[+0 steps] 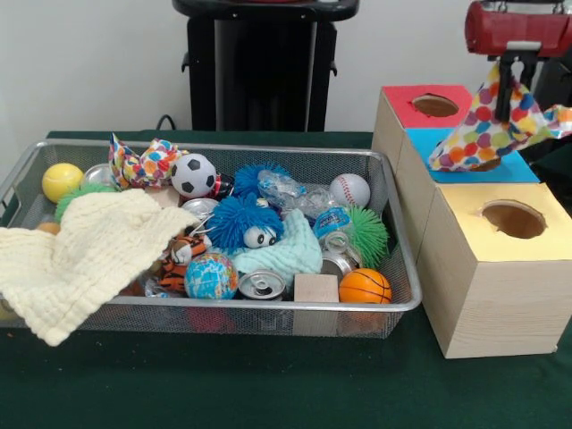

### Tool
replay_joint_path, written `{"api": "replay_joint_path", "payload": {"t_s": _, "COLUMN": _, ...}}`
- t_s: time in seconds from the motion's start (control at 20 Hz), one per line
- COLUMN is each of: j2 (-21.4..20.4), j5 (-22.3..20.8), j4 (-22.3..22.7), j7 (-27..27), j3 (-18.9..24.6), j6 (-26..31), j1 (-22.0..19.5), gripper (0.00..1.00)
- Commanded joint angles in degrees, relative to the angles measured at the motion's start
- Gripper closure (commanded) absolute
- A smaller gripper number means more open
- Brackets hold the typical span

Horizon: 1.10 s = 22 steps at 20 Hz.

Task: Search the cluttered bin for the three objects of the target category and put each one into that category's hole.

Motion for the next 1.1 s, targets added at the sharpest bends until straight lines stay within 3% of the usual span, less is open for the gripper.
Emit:
{"api": "replay_joint_path", "payload": {"t_s": 0.05, "j2": 4.76, "j5": -1.46, "j4": 3.33, "j7": 9.57, "j3": 6.38, "j6": -7.36, "j1": -5.20, "gripper": 1.00}}
{"api": "replay_joint_path", "payload": {"t_s": 0.15, "j2": 5.39, "j5": -0.96, "j4": 2.41, "j7": 9.30, "j3": 8.80, "j6": -8.11, "j1": -6.50, "gripper": 1.00}}
{"api": "replay_joint_path", "payload": {"t_s": 0.25, "j2": 5.82, "j5": 0.81, "j4": -0.57, "j7": 8.96, "j3": 8.58, "j6": -4.72, "j1": -5.69, "gripper": 1.00}}
{"api": "replay_joint_path", "payload": {"t_s": 0.45, "j2": 7.20, "j5": 1.72, "j4": -7.30, "j7": 8.38, "j3": 3.29, "j6": 6.09, "j1": -1.56, "gripper": 1.00}}
{"api": "replay_joint_path", "payload": {"t_s": 0.65, "j2": 8.71, "j5": 0.82, "j4": -11.17, "j7": 7.38, "j3": 2.40, "j6": 11.25, "j1": -1.08, "gripper": 1.00}}
{"api": "replay_joint_path", "payload": {"t_s": 0.95, "j2": 12.19, "j5": 2.66, "j4": -12.78, "j7": 9.84, "j3": 5.97, "j6": 7.88, "j1": -0.62, "gripper": 1.00}}
{"api": "replay_joint_path", "payload": {"t_s": 1.1, "j2": 13.88, "j5": 2.87, "j4": -14.04, "j7": 11.43, "j3": 5.12, "j6": 3.46, "j1": 0.85, "gripper": 1.00}}
